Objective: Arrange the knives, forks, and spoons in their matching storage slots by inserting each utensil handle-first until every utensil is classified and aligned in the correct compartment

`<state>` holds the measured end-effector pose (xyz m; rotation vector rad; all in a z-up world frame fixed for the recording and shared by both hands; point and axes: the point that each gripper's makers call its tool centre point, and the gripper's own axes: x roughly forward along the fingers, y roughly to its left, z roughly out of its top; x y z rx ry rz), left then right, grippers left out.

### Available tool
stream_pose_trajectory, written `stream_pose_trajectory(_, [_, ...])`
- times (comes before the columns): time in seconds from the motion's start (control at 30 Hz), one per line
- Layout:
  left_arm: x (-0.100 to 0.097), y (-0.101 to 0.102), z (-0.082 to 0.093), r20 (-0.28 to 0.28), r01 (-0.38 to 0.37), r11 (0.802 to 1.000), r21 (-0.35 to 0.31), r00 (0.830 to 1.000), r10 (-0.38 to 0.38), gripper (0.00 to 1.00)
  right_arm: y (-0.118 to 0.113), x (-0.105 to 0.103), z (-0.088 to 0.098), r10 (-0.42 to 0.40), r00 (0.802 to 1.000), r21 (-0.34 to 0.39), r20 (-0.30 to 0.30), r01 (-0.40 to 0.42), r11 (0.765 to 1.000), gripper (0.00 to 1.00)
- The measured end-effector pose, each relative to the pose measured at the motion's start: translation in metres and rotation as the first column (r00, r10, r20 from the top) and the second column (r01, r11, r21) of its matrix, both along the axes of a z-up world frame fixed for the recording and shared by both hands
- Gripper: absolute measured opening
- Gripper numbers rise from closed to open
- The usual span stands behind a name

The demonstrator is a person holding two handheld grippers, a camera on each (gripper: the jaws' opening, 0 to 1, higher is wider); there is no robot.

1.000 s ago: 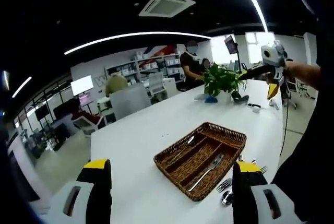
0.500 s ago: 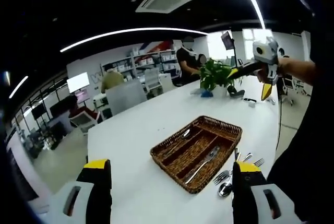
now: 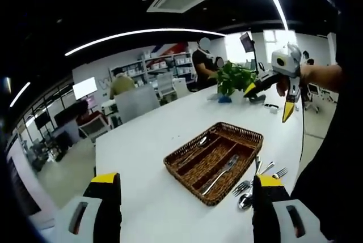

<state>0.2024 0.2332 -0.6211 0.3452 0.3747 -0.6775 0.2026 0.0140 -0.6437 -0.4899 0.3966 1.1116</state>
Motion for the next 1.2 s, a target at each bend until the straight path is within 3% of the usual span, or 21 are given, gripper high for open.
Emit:
stream_pose_trajectory(0.2, [0.001,0.004,-0.001,-0.005,-0.009,1.000,-0.011,1.000,0.009,1.00,0.018,0.000,-0.014,0.042,0.999,0.029,-0.019,-0.041,0.999,0.78])
stream_pose_trajectory(0.5, [0.000,0.009,-0.007,-0.014,-0.016,1.000,-0.003,1.000,0.016,1.00,0.040,-0.009,-0.066,0.101,0.993,0.000,-0.060,-0.101,0.995,0.71])
stream_pose_trajectory(1.2, [0.008,0.018,-0.012,-0.005,-0.035,0.999,0.004,0.999,0.035,1.00,0.046,-0.028,-0.130,0.187,0.972,-0.087,-0.143,-0.201,0.976,0.49])
